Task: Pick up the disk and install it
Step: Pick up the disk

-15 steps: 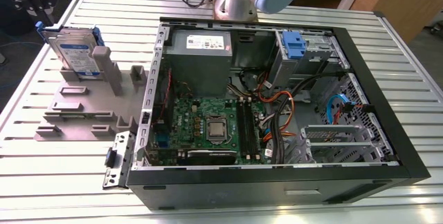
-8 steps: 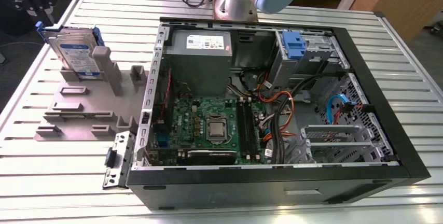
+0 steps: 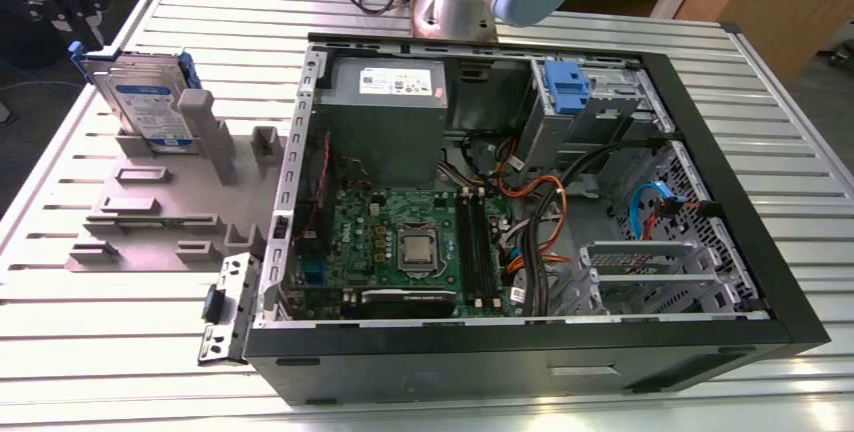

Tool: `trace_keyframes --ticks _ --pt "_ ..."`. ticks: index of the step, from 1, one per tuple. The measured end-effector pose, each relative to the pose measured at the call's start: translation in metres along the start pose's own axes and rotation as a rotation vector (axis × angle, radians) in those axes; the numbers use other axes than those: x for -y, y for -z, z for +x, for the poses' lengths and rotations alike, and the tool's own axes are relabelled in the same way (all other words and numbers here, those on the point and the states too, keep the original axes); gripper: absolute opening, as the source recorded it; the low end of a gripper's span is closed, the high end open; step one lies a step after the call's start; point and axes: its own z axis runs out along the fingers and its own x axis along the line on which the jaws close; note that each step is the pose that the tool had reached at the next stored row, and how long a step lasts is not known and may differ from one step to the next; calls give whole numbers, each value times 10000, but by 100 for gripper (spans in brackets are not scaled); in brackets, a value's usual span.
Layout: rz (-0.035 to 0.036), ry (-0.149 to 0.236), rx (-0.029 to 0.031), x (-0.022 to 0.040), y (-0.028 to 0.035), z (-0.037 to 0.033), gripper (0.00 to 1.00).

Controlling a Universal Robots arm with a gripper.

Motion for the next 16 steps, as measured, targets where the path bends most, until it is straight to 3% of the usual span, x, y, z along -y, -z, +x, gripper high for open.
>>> trace_keyframes --ticks 16 --pt "-14 1269 -54 0 0 0 11"
